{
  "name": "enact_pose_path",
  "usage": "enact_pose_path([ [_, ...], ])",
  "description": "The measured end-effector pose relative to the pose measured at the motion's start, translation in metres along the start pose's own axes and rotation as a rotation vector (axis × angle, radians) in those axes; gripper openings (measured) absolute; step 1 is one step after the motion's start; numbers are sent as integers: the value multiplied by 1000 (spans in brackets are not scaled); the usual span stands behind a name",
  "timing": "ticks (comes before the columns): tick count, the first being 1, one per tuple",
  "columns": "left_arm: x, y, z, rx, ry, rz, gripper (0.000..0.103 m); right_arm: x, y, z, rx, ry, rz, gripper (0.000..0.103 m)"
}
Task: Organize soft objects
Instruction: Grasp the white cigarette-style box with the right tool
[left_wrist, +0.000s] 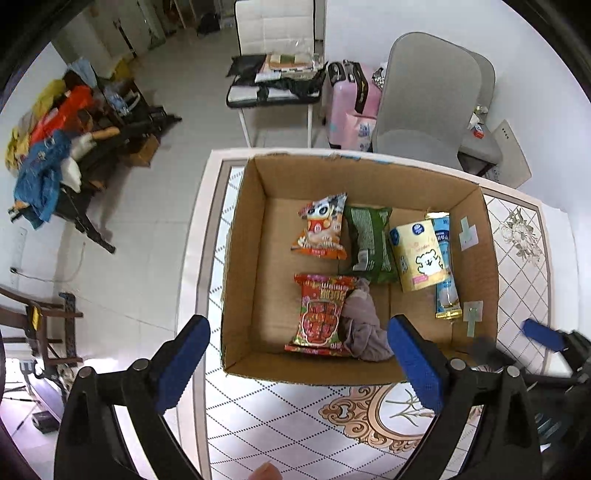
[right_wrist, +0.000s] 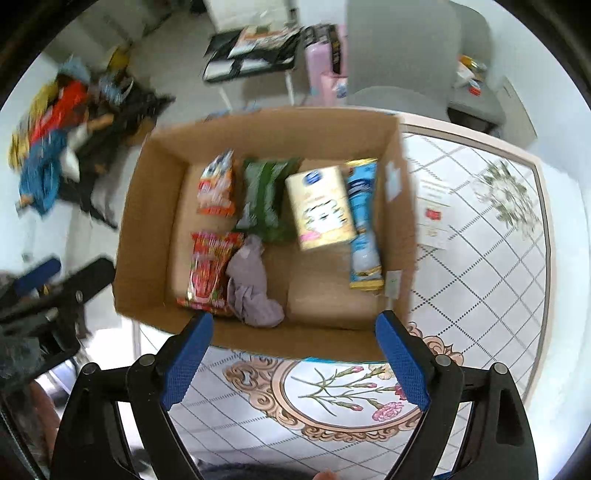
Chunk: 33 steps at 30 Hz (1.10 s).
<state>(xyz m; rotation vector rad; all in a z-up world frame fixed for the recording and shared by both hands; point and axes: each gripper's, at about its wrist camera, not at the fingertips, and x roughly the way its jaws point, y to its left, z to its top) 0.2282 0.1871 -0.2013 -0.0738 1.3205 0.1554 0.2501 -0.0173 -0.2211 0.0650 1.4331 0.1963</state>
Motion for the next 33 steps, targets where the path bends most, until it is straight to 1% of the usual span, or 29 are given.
enact_pose_path([
  [2,0,-9,4,10,-16,34,98,-12,-33,8,80,-43,5,91],
  [3,3,-15,7,19,-17,54,98,-16,-50,13,118,-56,-6,91],
  [5,12,-25,12,32,-9,85,98,-15,-86,25,193,-58,-24,91],
  [7,26,-35,16,41,5,113,98,-4,-121,38,268,-43,-40,91],
  [8,37,-41,19,41,28,117,98,6,-137,45,298,-34,-52,91],
  [10,57,-50,22,26,72,100,98,29,-160,58,330,-12,-76,91],
  [12,73,-57,25,19,101,96,98,59,-178,72,350,25,-68,91],
  [14,85,-65,26,22,115,110,98,88,-190,82,374,61,-47,91],
  [17,101,-75,28,31,139,124,98,125,-200,95,395,105,-44,91],
  [20,113,-83,30,46,151,145,98,150,-203,106,405,136,-20,91],
  [22,118,-87,32,49,154,150,98,161,-202,111,399,155,-15,90],
  [24,123,-90,33,53,161,155,98,174,-202,114,391,177,-33,90],
  [25,125,-90,34,53,165,156,98,179,-202,115,389,189,-28,88],
  [28,132,-92,36,49,178,152,98,197,-204,117,386,224,-31,86],
  [32,138,-91,36,44,192,155,98,206,-198,119,344,235,-89,82],
  [33,139,-91,36,42,196,152,98,207,-196,119,332,239,-109,79],
])
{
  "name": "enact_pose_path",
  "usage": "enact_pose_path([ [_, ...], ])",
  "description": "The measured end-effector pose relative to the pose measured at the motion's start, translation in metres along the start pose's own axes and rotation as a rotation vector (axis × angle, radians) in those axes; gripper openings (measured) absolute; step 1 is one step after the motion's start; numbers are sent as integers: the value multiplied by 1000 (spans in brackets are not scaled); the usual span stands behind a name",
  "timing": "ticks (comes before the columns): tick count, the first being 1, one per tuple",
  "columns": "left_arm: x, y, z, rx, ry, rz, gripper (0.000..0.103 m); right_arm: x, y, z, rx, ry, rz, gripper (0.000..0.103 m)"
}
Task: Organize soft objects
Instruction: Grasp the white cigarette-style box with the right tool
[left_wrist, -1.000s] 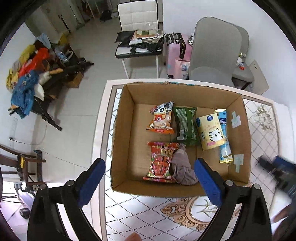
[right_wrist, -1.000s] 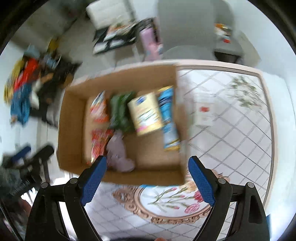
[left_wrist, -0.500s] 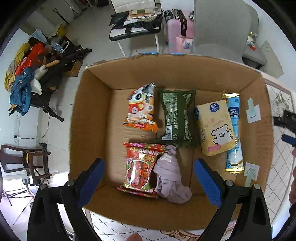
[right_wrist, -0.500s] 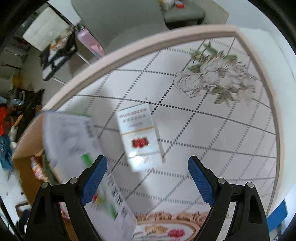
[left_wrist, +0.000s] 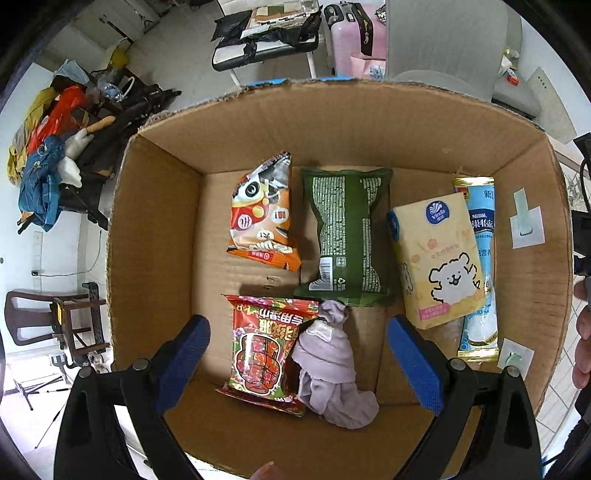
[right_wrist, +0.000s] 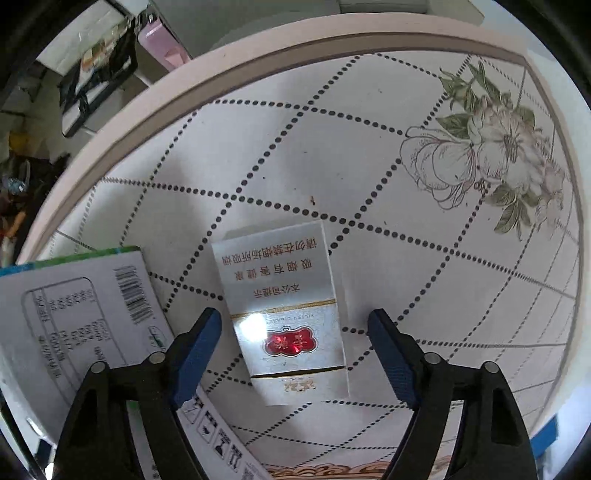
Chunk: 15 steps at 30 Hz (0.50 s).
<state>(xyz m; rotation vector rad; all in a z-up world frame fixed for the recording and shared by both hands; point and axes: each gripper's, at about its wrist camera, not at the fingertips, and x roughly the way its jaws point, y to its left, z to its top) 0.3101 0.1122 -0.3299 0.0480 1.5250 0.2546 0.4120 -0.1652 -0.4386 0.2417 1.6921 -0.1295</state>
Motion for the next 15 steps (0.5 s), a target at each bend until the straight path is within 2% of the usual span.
enact_pose_path([
  [2,1,0,-1,2,1,7,98,-1,12,0,-26,-7,-54,71],
  [4,2,-1,-1,4,2,7,98,-2,17,-1,-44,-21,-62,59],
  [10,-2,1,-6,5,1,0,98,-9,20,-12,-55,-20,-76,58],
  [15,-17,6,-14,12,-18,-19,98,-58,0,-36,-39,-89,-26,58],
])
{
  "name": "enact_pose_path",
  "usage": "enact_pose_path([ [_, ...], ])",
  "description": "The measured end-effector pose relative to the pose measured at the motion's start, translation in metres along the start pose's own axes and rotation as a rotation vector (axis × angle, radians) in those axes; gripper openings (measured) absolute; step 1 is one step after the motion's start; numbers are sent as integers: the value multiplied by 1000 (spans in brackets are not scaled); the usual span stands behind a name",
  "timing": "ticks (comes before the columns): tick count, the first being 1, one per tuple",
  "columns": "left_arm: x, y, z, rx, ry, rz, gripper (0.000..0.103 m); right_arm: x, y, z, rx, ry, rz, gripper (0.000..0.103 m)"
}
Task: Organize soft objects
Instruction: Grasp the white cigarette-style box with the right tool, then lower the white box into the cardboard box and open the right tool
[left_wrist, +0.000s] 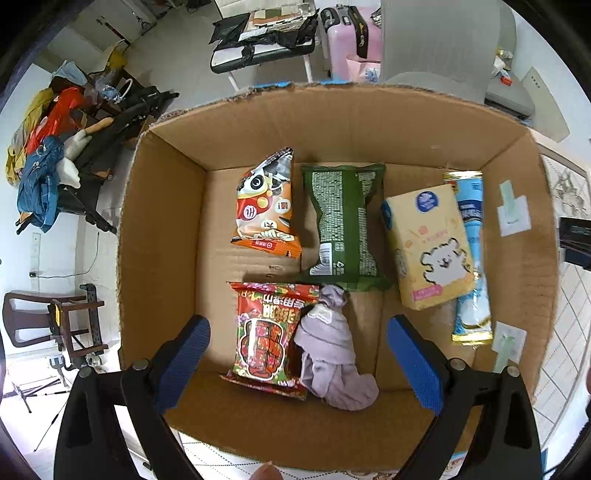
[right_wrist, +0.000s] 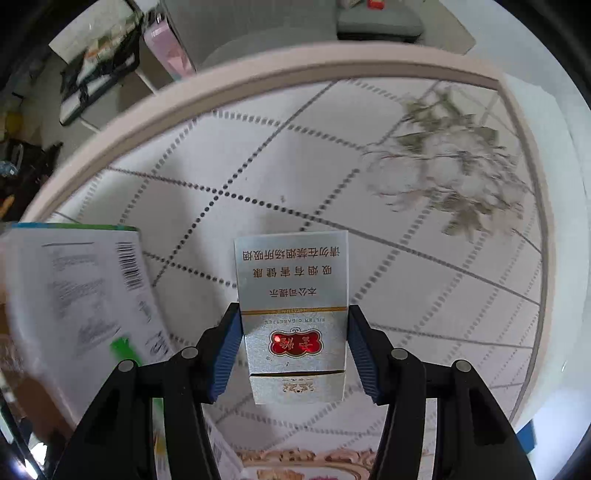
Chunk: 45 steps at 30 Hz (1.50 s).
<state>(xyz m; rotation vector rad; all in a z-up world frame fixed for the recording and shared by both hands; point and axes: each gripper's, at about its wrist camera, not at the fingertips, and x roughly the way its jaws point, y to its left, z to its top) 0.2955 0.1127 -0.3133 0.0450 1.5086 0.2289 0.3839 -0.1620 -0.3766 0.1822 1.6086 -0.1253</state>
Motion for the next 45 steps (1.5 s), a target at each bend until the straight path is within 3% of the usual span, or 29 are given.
enact_pose_path([
  [10,-59,18,-27,0,-41,-133,98,-147,7,-80,-120,-161,139,58],
  [16,-89,46,-43,-11,-88,-163,98,-171,50,-132,-220,-152,237,58],
  [21,-77,64,-44,-31,-78,-159,98,-142,94,-151,-264,-115,245,58],
  [30,-18,71,-25,-30,-12,-192,98,-56,136,-138,-267,-24,179,58],
  [36,7,69,-17,-18,29,-219,98,-20,144,-129,-277,27,129,59],
  [43,6,67,-15,-8,31,-239,98,-4,142,-127,-265,94,150,60],
  [45,1,68,-14,-4,23,-243,98,-12,141,-128,-271,77,146,67],
])
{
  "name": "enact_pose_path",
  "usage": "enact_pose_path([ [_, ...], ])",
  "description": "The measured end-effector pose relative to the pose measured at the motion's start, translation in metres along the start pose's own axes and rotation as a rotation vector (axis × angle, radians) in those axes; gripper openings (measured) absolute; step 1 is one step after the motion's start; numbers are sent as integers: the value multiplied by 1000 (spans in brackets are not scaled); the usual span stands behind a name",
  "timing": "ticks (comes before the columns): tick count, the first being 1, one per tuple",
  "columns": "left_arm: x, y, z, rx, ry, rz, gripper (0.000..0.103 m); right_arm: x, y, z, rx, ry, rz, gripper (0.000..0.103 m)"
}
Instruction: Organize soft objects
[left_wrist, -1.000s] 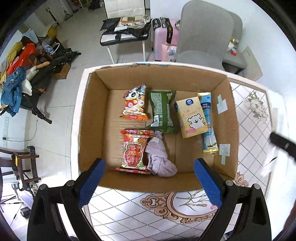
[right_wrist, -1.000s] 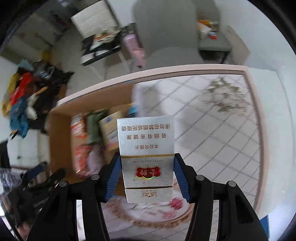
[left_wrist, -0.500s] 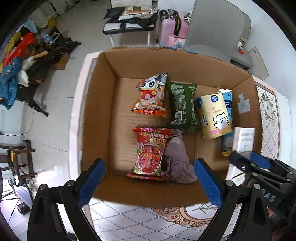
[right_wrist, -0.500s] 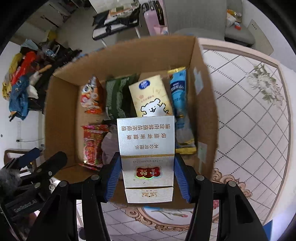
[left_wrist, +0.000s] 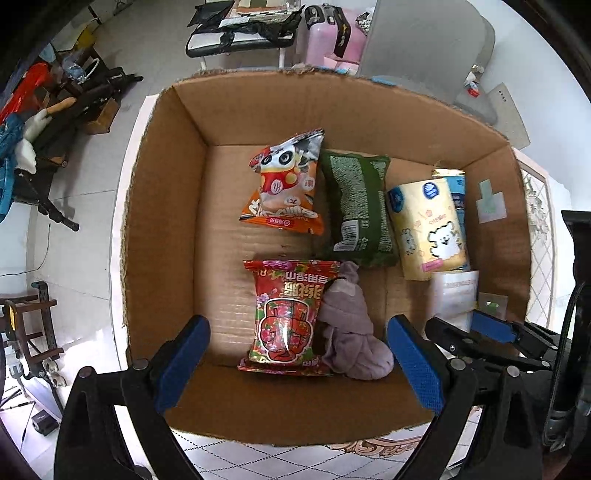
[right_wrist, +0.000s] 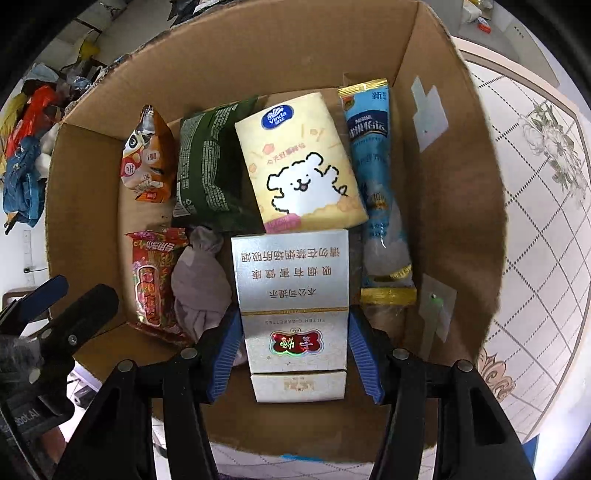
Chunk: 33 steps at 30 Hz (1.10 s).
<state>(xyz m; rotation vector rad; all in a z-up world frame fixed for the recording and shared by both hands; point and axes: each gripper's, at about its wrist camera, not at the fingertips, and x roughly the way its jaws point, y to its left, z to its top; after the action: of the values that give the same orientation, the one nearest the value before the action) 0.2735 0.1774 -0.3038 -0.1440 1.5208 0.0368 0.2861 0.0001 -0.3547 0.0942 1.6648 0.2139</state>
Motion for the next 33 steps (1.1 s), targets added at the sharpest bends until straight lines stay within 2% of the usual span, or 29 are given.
enact_pose_path([
  [1,-4,-1,-1,3,-6,0,98,-5,0,-2,-5,-12,-13,74],
  [5,-27,-3,-6,10,-42,-5,98,-33,3,-13,-19,-74,-51,78],
  [8,-52,-5,-14,14,-82,-14,98,-60,5,-24,-21,-138,-75,87],
  [12,-95,-10,-30,32,-148,-6,98,-102,5,-41,-4,-218,-75,90],
  [23,-212,-20,-81,53,-341,11,98,-227,10,-115,10,-460,-74,92],
  [28,-245,-22,-102,50,-403,46,98,-271,11,-152,17,-552,-76,92],
  [33,-272,-24,-126,37,-445,28,98,-302,15,-188,4,-615,-136,93],
])
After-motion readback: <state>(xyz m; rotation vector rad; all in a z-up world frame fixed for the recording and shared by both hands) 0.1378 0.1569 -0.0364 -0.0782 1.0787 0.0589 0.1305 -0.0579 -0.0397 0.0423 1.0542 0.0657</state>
